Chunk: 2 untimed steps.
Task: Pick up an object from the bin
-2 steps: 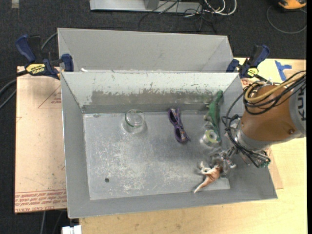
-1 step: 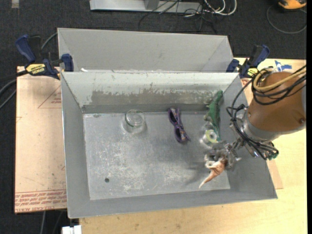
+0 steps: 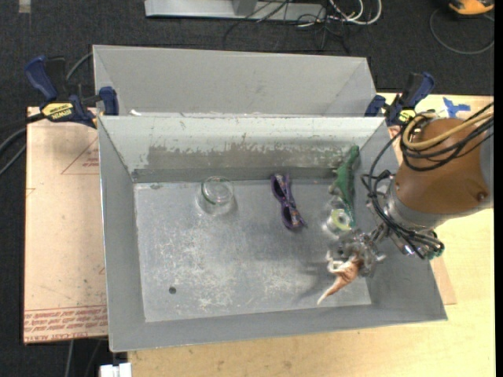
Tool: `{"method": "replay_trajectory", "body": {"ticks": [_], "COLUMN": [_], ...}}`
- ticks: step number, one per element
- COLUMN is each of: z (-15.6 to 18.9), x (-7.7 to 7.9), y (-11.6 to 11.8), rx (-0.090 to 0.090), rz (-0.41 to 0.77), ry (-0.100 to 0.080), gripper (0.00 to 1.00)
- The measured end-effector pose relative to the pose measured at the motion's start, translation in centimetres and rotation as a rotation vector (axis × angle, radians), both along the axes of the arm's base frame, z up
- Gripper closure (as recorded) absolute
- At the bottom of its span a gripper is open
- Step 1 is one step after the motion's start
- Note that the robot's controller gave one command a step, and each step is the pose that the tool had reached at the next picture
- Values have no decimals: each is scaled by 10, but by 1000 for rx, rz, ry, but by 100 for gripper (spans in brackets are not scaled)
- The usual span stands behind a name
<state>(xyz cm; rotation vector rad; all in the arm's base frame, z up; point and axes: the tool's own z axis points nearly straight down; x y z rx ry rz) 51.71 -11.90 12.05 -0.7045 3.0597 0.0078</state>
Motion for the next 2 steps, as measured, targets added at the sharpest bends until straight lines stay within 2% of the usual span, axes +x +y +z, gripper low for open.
{"method": "replay_trajectory", "body": {"ticks": [1,2], "z": [34,-55], "x": [-7,-8], "y": [3,10], "rx": [0,4], "rz": [12,5], "ry": [-8,4], "gripper": [100,100]}}
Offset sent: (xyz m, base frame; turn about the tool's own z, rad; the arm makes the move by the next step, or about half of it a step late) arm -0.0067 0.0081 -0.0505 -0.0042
